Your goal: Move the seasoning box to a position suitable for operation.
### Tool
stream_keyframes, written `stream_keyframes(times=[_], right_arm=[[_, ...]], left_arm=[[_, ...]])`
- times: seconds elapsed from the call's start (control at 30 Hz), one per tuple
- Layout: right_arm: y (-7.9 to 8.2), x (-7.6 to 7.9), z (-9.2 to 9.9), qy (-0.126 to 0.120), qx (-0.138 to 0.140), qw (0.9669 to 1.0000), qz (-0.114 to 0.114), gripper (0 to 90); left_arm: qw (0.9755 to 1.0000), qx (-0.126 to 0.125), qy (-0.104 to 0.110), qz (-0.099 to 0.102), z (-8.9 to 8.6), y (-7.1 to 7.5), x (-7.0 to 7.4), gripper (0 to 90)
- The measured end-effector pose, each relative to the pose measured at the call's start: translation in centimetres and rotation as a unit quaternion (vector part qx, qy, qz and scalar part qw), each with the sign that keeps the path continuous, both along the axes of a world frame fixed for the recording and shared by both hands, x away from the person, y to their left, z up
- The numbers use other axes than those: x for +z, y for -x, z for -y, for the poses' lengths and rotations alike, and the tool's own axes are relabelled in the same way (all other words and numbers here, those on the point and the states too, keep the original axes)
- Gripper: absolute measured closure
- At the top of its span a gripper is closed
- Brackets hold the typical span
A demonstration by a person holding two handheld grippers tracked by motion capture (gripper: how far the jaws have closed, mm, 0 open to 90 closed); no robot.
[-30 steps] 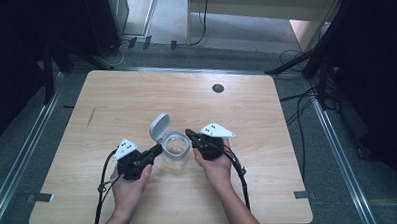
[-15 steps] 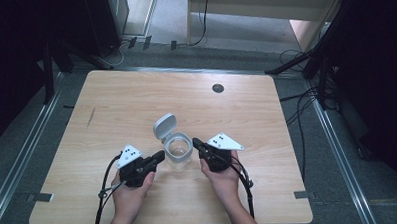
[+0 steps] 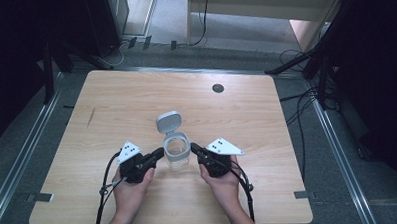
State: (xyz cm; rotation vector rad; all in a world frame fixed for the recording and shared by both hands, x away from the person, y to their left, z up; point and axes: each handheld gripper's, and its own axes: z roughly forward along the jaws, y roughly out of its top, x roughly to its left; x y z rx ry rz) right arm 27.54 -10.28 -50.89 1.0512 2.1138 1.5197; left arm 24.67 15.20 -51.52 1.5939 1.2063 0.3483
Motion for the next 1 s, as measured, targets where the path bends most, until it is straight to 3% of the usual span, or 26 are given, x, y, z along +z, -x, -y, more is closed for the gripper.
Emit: stream_keyframes(times=[0.47, 0.8, 0.9, 1.0], right_arm=[[0.5, 0.1, -0.9, -0.006, 0.025, 0.9996, -0.008, 90.0], [0.3, 0.3, -1.3, -0.02, -0.001, 0.9998, -0.007, 90.0], [0.4, 0.4, -1.5, -0.021, 0.009, 0.9997, -0.007, 90.0], [0.2, 0.4, -1.5, -0.02, 0.011, 0.9997, -0.01, 90.0]], left_arm=[[1.0, 0.006, 0.002, -0.002, -1.2, -1.3, 0.5, 89.8], [1.0, 0.003, 0.001, 0.003, -1.3, -1.8, 0.3, 90.0], [1.0, 0.006, 0.001, 0.003, -1.6, -1.9, 0.3, 90.0], [0.9998, 0.014, -0.009, 0.012, -2.1, -1.9, 0.2, 79.0]])
